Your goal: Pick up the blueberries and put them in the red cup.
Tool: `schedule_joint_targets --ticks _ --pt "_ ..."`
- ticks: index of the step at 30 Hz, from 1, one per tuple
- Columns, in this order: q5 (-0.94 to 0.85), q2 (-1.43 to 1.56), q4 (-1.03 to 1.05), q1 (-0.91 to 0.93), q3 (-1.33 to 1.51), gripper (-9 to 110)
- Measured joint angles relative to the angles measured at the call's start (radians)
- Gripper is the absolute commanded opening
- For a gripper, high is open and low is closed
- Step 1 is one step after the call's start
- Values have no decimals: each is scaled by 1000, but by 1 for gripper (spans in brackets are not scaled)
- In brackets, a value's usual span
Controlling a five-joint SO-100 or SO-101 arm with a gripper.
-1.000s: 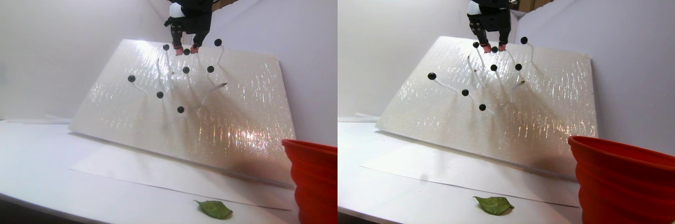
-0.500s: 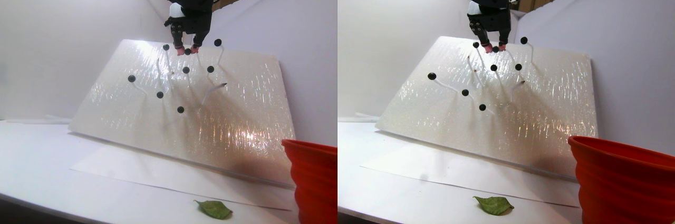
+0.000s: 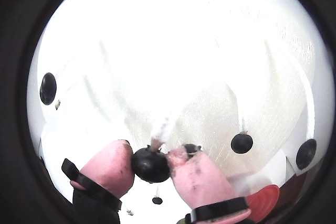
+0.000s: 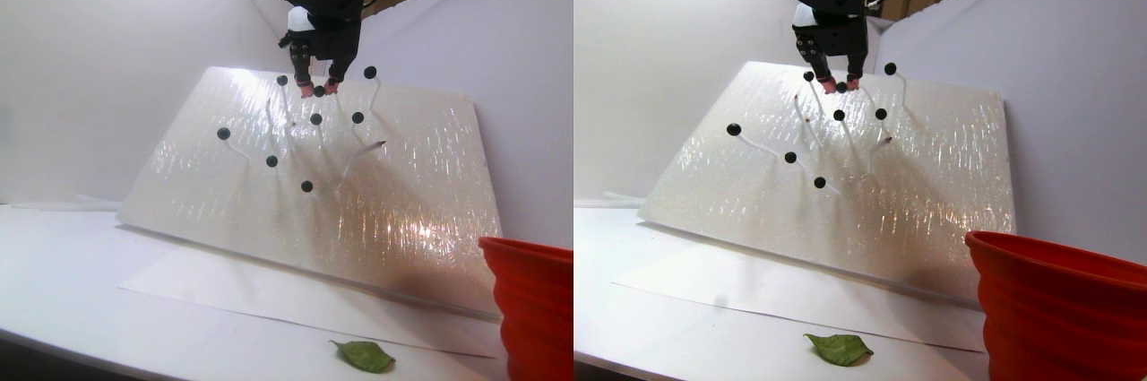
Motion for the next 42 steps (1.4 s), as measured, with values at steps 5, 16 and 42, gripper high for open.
schedule_joint_targets --ticks 5,16,42 --pt "0 41 25 0 31 11" --pt "0 115 67 0 95 11" --pt "-28 195 173 158 193 11"
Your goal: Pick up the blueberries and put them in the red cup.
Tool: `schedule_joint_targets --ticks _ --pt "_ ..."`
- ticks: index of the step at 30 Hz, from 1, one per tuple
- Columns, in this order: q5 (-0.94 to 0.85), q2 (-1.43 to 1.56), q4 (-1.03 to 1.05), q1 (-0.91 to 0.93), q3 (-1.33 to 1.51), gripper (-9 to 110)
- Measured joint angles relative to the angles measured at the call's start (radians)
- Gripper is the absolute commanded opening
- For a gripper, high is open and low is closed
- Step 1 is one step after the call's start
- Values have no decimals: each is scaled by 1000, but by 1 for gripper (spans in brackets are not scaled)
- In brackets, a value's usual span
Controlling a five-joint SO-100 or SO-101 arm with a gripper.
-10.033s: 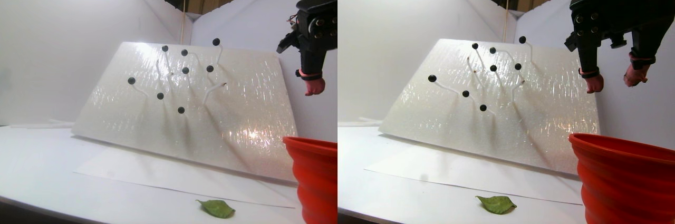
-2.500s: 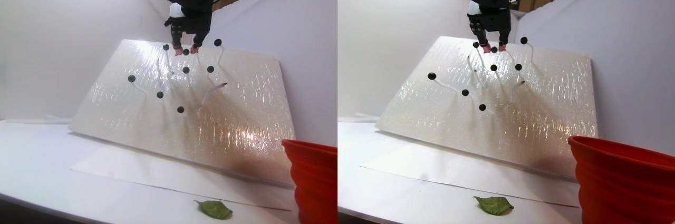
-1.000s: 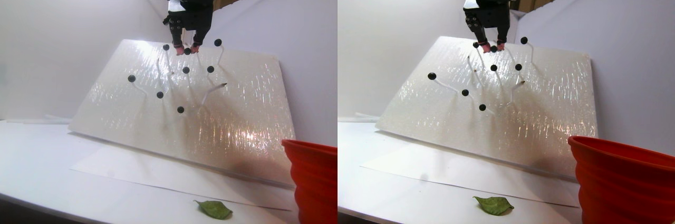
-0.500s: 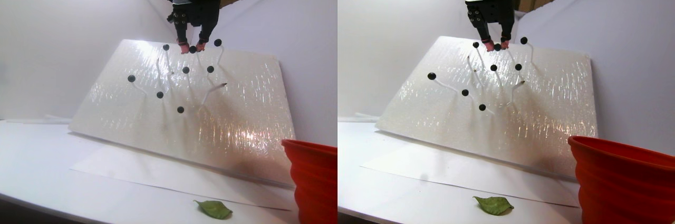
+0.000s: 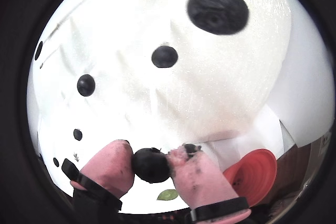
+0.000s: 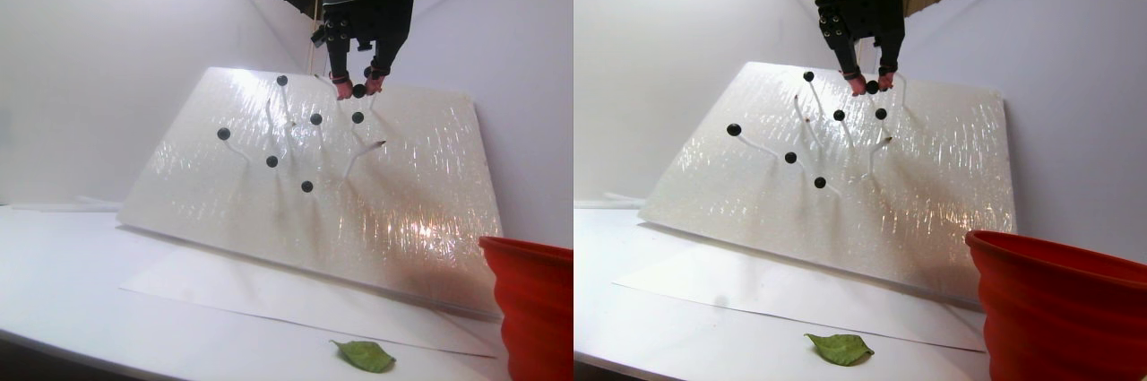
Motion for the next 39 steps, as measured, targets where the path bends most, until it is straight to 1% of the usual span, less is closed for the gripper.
schedule_joint_targets --ticks 15,26,39 --pt "-20 2 40 118 32 11" --pt "-20 58 75 201 32 11" --pt "-55 64 98 290 98 11"
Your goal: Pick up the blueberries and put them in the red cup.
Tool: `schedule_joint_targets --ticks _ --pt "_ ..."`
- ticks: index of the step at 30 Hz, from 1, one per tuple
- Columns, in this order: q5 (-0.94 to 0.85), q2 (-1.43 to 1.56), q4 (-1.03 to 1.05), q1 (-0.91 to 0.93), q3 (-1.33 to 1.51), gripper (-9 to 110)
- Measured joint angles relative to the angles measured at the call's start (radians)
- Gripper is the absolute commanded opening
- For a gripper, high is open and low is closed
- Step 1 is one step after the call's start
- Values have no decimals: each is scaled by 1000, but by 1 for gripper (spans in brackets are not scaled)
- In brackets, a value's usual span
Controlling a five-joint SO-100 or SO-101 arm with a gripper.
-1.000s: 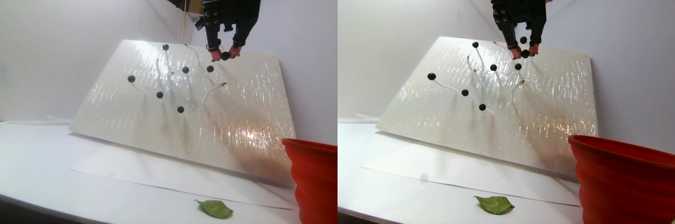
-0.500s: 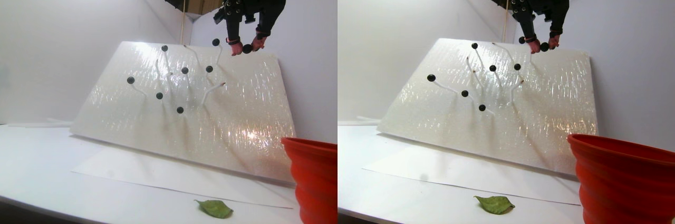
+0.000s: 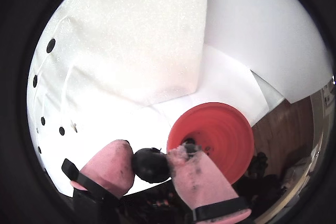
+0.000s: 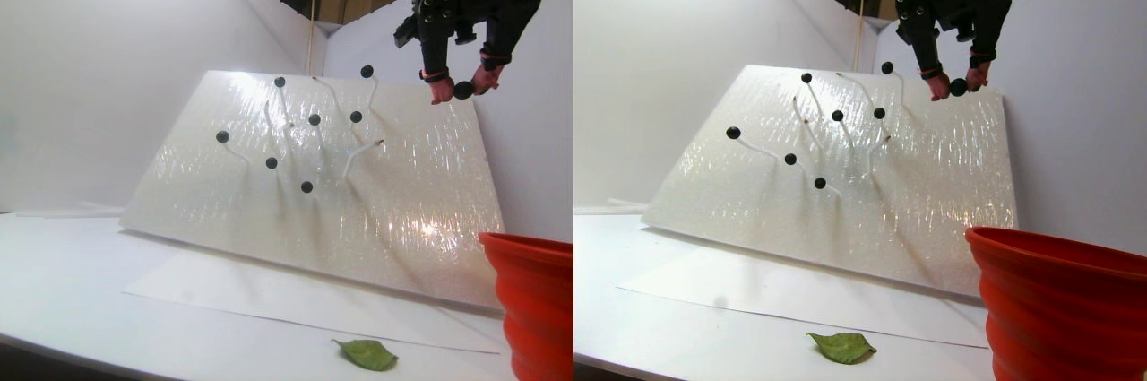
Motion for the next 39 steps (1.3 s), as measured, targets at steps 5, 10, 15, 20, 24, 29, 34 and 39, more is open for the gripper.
schedule_joint_targets --ticks 5,10,15,20,24,29,34,39 --pt "-5 0 6 41 3 11" --pt "-18 0 6 78 3 11" --pt "-21 0 6 109 3 12" --pt "-41 0 6 130 3 13" --pt "-46 0 6 144 21 18" --pt "-55 0 6 155 34 17" --pt "-58 0 6 155 34 17" --pt "-60 0 8 153 34 16"
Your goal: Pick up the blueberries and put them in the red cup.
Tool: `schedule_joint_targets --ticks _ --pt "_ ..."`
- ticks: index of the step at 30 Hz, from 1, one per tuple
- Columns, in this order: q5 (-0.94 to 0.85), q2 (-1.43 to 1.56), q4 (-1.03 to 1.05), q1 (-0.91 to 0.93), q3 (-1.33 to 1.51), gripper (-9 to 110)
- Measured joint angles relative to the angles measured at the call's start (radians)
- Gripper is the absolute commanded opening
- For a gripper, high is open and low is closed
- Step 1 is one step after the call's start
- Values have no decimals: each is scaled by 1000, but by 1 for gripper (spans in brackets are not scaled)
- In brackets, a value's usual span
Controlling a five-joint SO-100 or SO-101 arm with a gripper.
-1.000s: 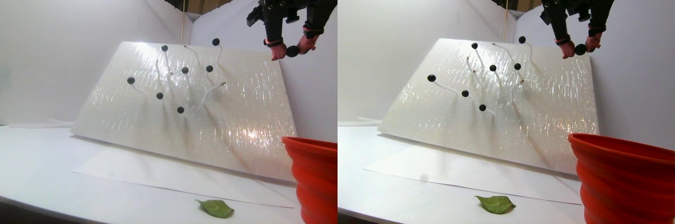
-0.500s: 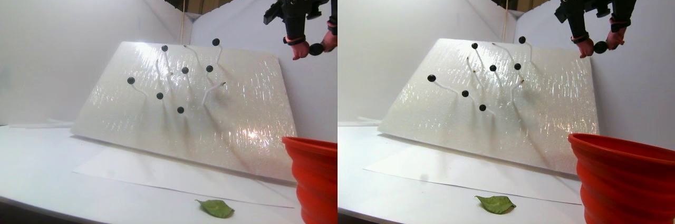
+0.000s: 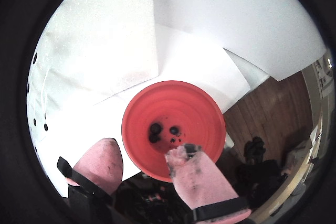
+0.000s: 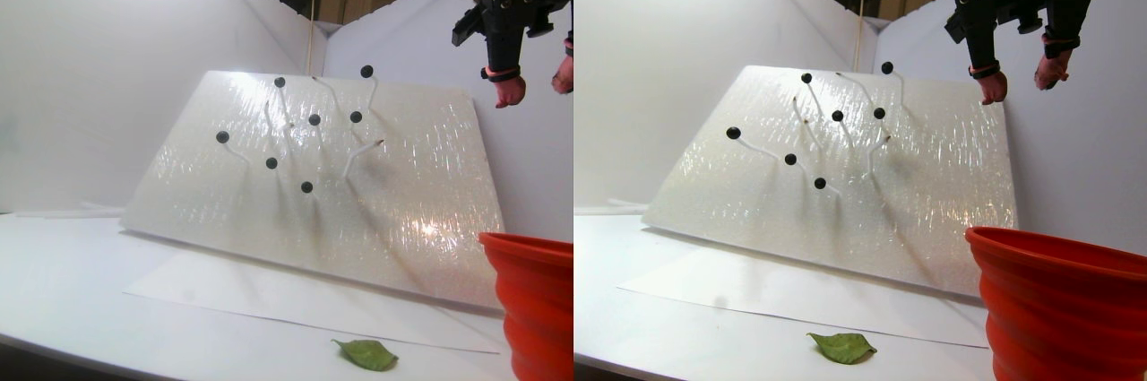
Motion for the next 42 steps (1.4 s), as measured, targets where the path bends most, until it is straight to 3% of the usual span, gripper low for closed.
schedule_joint_targets --ticks 42 --pt "120 106 25 -293 34 16"
